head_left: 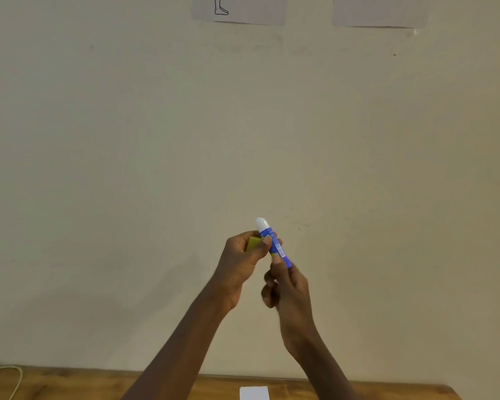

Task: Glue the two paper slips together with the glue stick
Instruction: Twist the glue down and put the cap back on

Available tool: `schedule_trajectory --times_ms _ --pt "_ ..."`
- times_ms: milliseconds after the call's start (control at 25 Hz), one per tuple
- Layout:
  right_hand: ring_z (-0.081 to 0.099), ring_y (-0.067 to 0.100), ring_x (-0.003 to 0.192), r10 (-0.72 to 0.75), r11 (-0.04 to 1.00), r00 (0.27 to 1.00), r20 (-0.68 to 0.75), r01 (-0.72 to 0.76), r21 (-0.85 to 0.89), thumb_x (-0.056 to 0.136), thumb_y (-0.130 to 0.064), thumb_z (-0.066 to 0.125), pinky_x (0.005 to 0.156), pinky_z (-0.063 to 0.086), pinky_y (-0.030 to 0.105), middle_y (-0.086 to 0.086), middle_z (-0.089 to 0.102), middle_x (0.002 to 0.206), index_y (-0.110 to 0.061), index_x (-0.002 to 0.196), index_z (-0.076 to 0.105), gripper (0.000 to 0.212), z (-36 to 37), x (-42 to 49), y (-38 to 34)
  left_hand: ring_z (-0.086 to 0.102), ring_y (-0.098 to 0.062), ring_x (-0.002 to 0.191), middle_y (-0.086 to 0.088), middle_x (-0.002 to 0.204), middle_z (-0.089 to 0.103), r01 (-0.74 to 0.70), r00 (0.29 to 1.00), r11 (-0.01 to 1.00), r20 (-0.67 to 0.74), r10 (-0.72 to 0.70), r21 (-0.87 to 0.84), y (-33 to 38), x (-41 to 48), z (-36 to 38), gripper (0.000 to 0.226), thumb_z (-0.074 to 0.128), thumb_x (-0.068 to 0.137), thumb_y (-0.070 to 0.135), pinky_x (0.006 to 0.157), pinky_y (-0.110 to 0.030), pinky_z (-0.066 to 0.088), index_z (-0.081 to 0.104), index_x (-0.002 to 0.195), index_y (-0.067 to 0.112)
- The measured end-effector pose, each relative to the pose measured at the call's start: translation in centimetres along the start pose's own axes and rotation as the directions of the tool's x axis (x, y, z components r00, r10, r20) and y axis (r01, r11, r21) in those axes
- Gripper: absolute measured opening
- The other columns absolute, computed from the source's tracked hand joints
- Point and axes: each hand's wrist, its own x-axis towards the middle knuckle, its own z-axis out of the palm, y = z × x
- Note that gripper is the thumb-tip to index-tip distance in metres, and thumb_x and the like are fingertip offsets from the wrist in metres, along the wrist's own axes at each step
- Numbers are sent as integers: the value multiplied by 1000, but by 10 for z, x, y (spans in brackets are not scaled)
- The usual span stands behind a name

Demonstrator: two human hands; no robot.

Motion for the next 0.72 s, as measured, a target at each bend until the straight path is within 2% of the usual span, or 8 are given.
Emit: schedule_trajectory --times_ms 120,160,240,360,480,560,640,720 --pt "39 9 46 -305 752 952 -30 222 -621 87 -30 51 46 32 13 -3 48 62 -12 85 55 18 -2 4 8 53 -10 66 -5 77 61 7 938 987 -343 50 162 -3 -3 11 17 58 86 22 54 -12 43 64 91 7" --pt "41 9 46 -227 810 974 2 190 -554 86 -38 46 45 33 12 -2 51 62 -14 81 56 27 -6 4 5 55 -10 67 -4 78 62 -33 946 985 -313 86 172 -3 -3 10 16 58 86 21 51 -6 44 64 92 8" --pt "44 10 42 170 984 977 125 -175 29 83 -57 32 42 38 16 0 54 56 -15 68 59 52 -10 1 -9 62 -7 77 -2 88 67 -115 991 988 -53 121 106 5 -3 3 13 55 87 20 56 -2 45 64 94 13" --pt "37 7 34 342 786 899 274 -433 440 80 -56 37 35 36 16 -2 46 46 -14 60 57 50 -8 -3 -18 63 -8 87 -2 96 68 -131 981 987 156 115 98 16 -3 -6 15 51 88 21 64 -6 48 62 97 18" --pt "39 9 39 -2 990 999 -38 -3 -143 89 -46 29 38 36 20 1 47 50 -11 68 51 47 5 -1 -11 59 -15 78 -12 91 67 -94 979 978 -159 125 188 11 -3 7 21 56 86 23 62 -11 45 64 96 5" --pt "41 13 46 -374 588 928 -8 230 -776 84 -46 25 44 38 27 7 53 58 -6 79 55 50 7 -1 -9 55 -11 67 -6 81 61 -58 921 973 -365 138 221 8 -10 16 20 60 84 25 58 -11 42 63 92 7" --pt "42 10 47 -469 409 882 47 264 -873 81 -46 30 47 38 22 7 58 63 -4 87 58 52 0 0 -5 58 -12 70 1 81 62 -136 928 963 -309 206 234 5 -10 13 18 60 83 24 58 -5 44 63 96 12" --pt "49 7 48 -133 887 991 25 130 -442 78 -54 31 48 39 18 1 59 65 -10 86 58 52 -5 -1 -15 65 -12 86 8 86 69 -177 984 982 -18 179 70 11 -10 0 14 57 83 25 68 -8 51 63 94 19"
